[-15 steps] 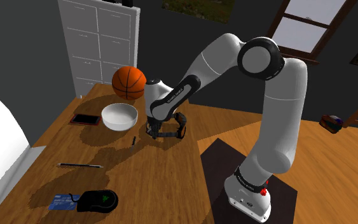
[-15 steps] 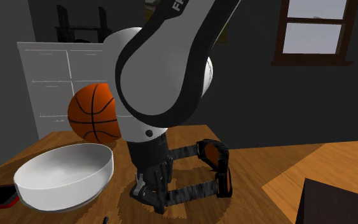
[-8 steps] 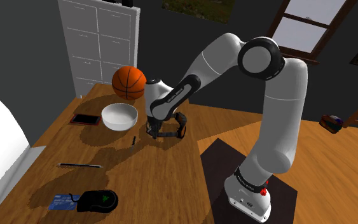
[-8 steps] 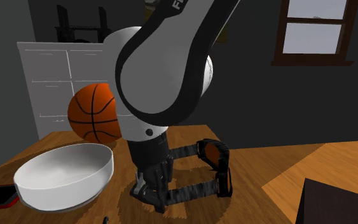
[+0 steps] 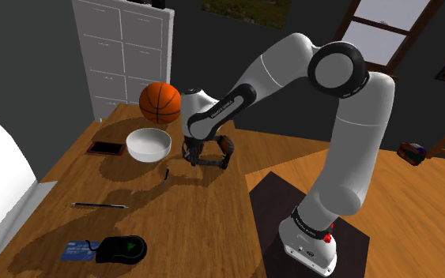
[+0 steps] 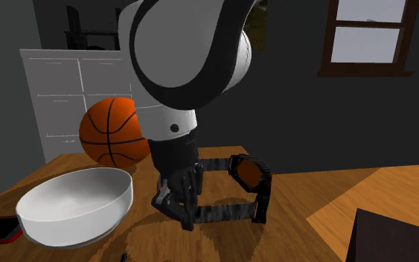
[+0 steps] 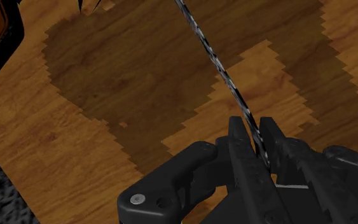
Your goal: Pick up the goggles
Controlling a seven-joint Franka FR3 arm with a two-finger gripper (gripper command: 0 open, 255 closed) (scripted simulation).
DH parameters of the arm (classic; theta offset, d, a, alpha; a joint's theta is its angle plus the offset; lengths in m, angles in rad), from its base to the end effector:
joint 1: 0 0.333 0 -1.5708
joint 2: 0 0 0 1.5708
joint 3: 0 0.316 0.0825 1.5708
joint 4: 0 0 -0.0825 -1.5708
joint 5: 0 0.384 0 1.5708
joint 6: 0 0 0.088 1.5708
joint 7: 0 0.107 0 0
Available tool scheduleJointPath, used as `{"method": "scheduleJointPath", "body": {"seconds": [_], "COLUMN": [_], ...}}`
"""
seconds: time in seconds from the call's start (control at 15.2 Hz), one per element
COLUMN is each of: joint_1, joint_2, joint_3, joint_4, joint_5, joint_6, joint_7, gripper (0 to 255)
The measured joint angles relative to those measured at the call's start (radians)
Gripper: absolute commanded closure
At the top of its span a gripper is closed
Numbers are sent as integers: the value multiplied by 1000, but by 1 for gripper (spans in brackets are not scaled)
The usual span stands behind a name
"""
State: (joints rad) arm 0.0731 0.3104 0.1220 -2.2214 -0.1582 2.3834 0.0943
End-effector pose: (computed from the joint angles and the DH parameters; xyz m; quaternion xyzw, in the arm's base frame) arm 0.5241 0.1030 0.2236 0.9909 0.1097 -0.0665 0.0413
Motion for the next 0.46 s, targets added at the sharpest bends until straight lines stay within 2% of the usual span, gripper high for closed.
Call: {"method": "scheduleJointPath", "body": {"seconds": [0.46], "joint_1": [-3], "joint_2": [-71], "joint_3": [9], "joint_4": [5], "joint_5": [21], "joint_6": [-75], "joint_7": [-16], "gripper": [255]}}
